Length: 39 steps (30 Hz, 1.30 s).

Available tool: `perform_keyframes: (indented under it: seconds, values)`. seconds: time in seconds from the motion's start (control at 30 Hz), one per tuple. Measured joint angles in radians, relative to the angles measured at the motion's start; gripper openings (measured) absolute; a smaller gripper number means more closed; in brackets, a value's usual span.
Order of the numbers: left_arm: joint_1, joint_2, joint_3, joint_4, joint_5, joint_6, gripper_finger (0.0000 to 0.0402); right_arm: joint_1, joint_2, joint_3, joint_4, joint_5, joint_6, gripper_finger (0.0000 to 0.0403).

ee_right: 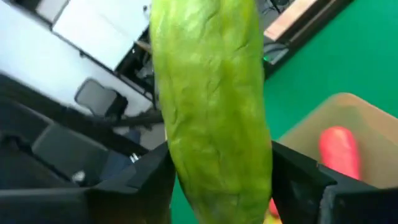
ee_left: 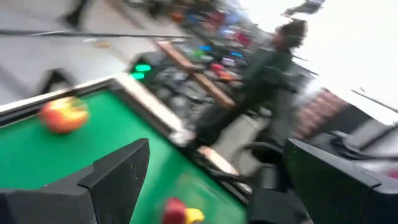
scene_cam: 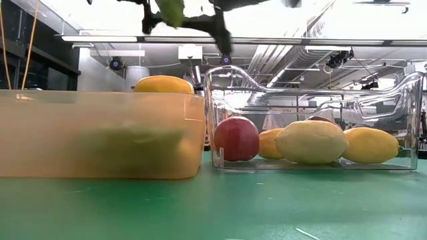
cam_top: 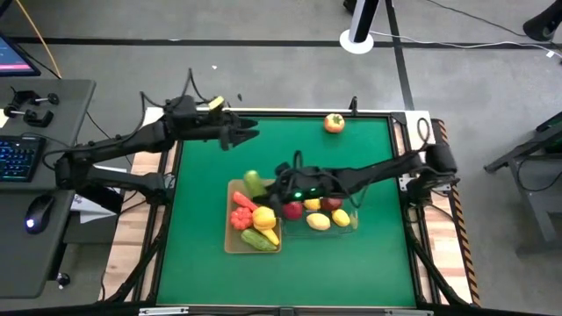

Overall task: Sort produce into baskets
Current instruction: Put the cucumber into the orange bin, then put the tomato into the transparent bin

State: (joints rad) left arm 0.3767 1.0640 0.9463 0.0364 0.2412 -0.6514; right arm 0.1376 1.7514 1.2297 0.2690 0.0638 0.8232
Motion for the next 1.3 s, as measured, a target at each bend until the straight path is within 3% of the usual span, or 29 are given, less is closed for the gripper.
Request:
perform_keyframes:
  seconds: [0.17, 0.33, 0.57, 0.9, 1.07, 1.17, 1.3]
  values:
    - [0.0, -0.113, 0.0, -0.028, 0.136, 0.058, 0.0356, 0.02, 0.126, 0.166, -0.033, 0.06, 0.104, 0.0226]
    - [0.0, -0.265, 0.0, -0.1, 0.179, 0.102, 0.0356, 0.039, 0.216, 0.27, -0.101, 0.068, 0.22, 0.0227]
    - [0.0, -0.418, 0.0, -0.197, 0.142, 0.129, 0.0356, 0.068, 0.242, 0.312, -0.1, 0.088, 0.275, 0.0228]
    - [0.0, -0.477, 0.0, -0.367, 0.129, 0.182, 0.0356, 0.063, 0.238, 0.314, -0.287, 0.181, 0.409, 0.0229]
    - [0.0, -0.47, 0.0, -0.382, 0.126, 0.186, 0.0356, 0.05, 0.218, 0.314, -0.306, 0.186, 0.342, 0.0229]
    - [0.0, -0.464, 0.0, -0.374, 0.086, 0.192, 0.0356, 0.033, 0.141, 0.314, -0.342, 0.199, 0.251, 0.0229]
    - [0.0, -0.43, 0.0, -0.375, 0.009, 0.165, 0.0356, 0.002, -0.013, 0.315, -0.533, 0.355, 0.129, 0.0229]
